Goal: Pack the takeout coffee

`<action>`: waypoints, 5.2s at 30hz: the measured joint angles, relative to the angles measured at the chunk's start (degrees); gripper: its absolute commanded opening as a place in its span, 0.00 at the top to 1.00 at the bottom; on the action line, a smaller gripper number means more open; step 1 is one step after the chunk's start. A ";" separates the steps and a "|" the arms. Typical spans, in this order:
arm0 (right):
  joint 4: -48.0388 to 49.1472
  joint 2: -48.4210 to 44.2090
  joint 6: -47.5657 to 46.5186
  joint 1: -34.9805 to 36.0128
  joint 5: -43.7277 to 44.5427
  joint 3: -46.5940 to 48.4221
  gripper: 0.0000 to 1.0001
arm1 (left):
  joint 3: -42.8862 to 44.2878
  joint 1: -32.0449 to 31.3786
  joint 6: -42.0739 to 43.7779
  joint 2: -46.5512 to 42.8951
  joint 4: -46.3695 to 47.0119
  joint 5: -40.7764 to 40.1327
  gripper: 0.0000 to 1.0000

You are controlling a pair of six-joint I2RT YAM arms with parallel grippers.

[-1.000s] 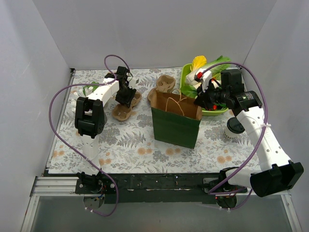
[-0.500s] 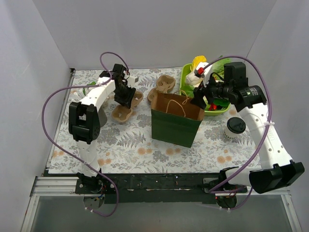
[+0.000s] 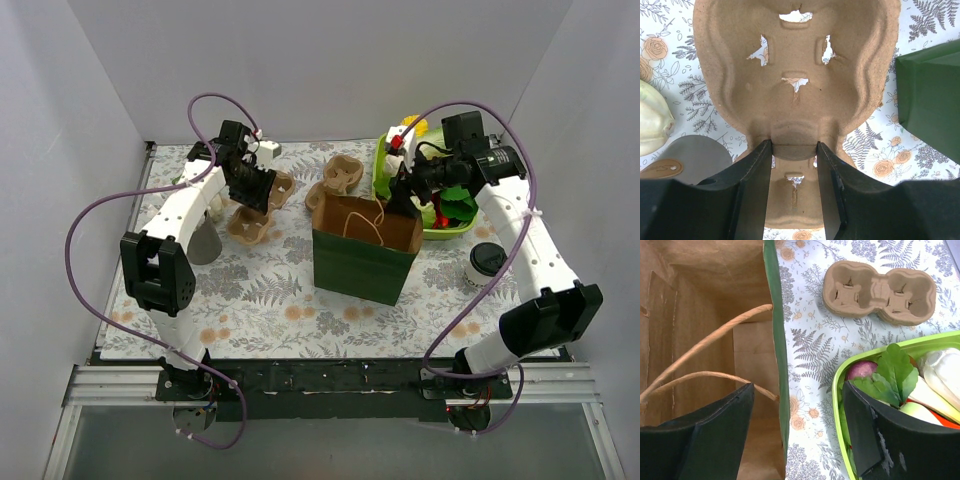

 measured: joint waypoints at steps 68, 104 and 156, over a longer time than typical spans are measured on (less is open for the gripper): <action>-1.31 -7.82 12.81 6.40 0.20 -6.27 0.99 | -35.71 -23.58 -2.58 -35.78 71.28 38.49 1.00; -2.05 -4.90 10.82 5.51 -2.29 -5.79 0.99 | -7.32 -25.94 50.07 -18.93 3.02 31.54 1.00; 1.27 -4.46 12.83 9.18 1.05 -6.49 0.92 | 12.04 -34.75 56.68 -0.04 -16.13 7.32 1.00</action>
